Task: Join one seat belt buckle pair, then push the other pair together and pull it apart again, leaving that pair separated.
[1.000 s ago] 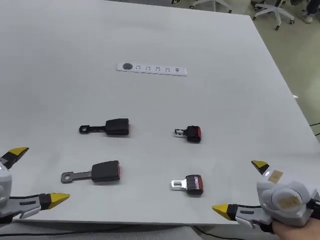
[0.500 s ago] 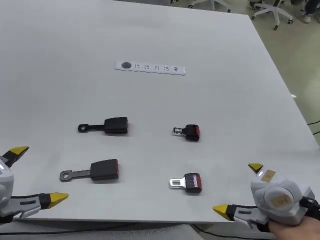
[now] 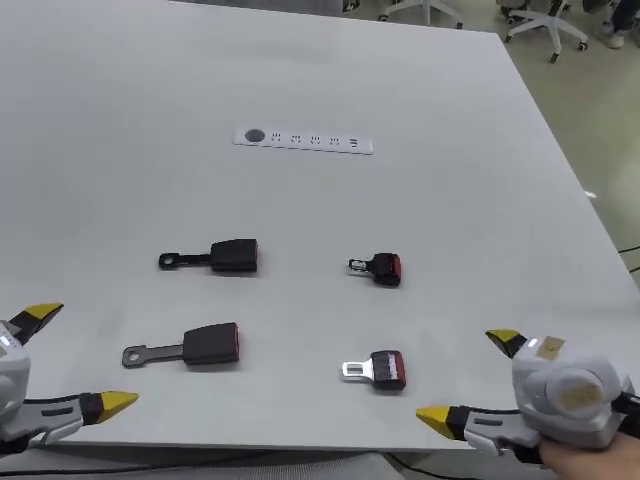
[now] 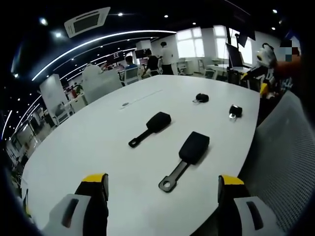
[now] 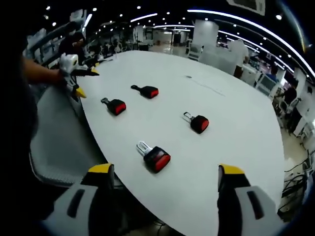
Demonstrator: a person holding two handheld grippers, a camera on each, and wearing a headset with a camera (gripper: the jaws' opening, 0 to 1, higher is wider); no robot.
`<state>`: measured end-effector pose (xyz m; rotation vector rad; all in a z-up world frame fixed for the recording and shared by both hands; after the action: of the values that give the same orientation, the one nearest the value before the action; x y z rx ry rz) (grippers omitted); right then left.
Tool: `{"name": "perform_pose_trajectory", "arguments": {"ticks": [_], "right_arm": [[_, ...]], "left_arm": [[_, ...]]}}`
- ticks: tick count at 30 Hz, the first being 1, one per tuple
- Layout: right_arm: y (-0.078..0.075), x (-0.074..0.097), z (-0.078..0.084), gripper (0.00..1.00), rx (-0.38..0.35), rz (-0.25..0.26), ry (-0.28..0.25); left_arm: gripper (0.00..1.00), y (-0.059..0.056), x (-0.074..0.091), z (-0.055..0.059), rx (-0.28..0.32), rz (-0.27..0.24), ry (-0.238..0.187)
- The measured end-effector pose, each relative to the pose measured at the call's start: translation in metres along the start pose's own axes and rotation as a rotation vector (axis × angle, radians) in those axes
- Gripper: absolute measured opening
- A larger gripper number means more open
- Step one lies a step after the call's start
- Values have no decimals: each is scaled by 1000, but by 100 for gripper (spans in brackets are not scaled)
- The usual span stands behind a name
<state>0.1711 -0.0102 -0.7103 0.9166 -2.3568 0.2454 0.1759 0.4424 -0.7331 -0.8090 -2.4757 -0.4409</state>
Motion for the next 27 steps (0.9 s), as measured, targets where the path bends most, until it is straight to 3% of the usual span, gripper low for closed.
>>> {"name": "perform_pose_trajectory", "arguments": {"ticks": [2, 4, 6, 10, 12, 16, 18, 21, 25, 27], "right_arm": [[-3, 4, -3, 91, -69, -12, -55], [-6, 9, -4, 93, -80, -4, -95], [-8, 12, -4, 97, -81, -4, -100], [-15, 14, 0, 97, -118, 10, -90], [-26, 16, 8, 97, -131, 85, -32], [-28, 11, 9, 95, -132, 70, -30], [-29, 6, 7, 94, -56, 68, -7], [-22, -3, 2, 88, -8, 14, -11], [-18, -15, 3, 84, 78, -39, 32], [-14, -20, 1, 82, 116, -77, 46]], "left_arm": [[94, 1, 0, 0, 9, 1, -4], [94, 2, 0, -1, 20, -4, -10], [94, 4, 1, -3, 30, -13, -17], [94, 4, 1, -3, 50, -15, -21], [93, 4, 1, -3, 60, -7, -18], [89, 7, 1, -4, 71, -7, -7], [87, 7, -1, -6, 68, 9, -2], [86, 2, -5, -8, 17, 55, 28], [85, -3, -8, -8, -26, 95, 65], [68, -4, -9, -10, -46, 129, 86]]}}
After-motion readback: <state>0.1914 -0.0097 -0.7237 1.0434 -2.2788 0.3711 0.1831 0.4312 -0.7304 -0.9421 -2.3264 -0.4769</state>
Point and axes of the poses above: the centre of the closed fingertips' face, and the gripper's own axes: x roughly backward along the fingers, y roughly to its left, z roughly out of its underside, the point moved 6 cm from there along x, roughly backward along the fingers, and after that the axes turned 4 degrees about -y, right-handed, at the moved point
